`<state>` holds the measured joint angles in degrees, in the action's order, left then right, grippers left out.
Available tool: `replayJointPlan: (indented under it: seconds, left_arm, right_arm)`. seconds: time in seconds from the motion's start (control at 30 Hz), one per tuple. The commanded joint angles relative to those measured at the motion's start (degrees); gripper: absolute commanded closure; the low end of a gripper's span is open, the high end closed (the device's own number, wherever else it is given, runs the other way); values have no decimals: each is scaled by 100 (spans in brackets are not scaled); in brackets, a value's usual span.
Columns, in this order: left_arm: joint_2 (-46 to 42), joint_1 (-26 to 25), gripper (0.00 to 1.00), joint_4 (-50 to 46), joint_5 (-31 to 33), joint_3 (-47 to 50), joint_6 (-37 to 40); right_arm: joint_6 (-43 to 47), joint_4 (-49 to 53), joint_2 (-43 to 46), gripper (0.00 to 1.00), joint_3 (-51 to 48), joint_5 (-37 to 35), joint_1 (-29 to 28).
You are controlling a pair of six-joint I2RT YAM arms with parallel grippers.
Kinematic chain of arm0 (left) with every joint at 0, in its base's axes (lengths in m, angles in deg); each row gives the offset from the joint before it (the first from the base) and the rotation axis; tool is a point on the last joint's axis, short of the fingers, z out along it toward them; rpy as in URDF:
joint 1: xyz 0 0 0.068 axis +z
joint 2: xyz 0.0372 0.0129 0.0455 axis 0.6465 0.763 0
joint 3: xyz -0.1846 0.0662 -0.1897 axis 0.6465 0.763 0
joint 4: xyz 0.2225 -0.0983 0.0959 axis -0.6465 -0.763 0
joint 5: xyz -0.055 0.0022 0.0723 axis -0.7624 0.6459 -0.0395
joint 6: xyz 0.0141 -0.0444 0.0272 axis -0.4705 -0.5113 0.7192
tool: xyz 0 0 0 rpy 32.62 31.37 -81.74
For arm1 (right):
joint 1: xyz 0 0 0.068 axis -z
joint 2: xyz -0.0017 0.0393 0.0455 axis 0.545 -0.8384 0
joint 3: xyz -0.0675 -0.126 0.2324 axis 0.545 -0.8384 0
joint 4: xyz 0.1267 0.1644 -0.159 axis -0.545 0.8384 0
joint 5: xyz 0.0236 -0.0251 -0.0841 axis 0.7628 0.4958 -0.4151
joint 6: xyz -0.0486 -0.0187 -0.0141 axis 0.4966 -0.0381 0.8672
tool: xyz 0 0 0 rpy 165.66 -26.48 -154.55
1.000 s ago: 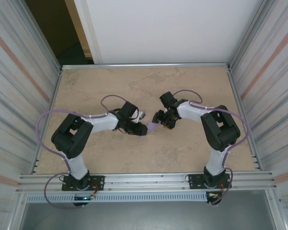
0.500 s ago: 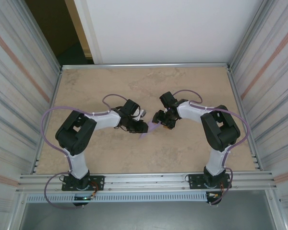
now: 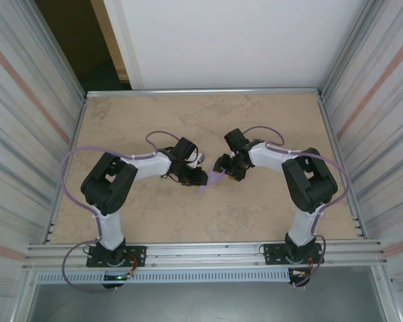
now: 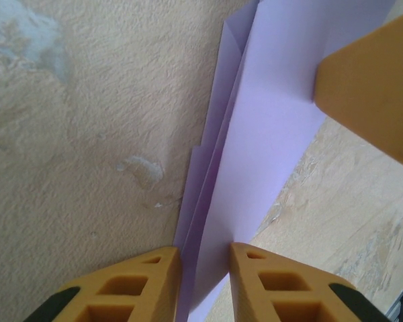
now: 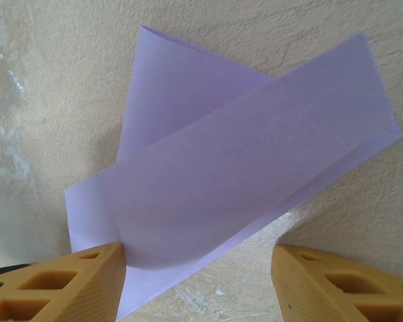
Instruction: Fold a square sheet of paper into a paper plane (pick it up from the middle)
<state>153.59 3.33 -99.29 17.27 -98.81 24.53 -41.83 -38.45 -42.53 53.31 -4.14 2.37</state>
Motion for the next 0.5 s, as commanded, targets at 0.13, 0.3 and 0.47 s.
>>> replayJointPlan:
  seconds: [0.13,0.3,0.47]
  left_arm:
    - [370,5,73,-614,357,38,33]
    - [397,-5,73,-618,323,19,35]
    - [413,-6,73,-646,325,-5,52]
  right_arm:
    - [131,-244,855,36,-461,-65,103]
    - [280,-584,1398,39,-694,146,2]
    - [332,-849,1020,57,-479,334,-225]
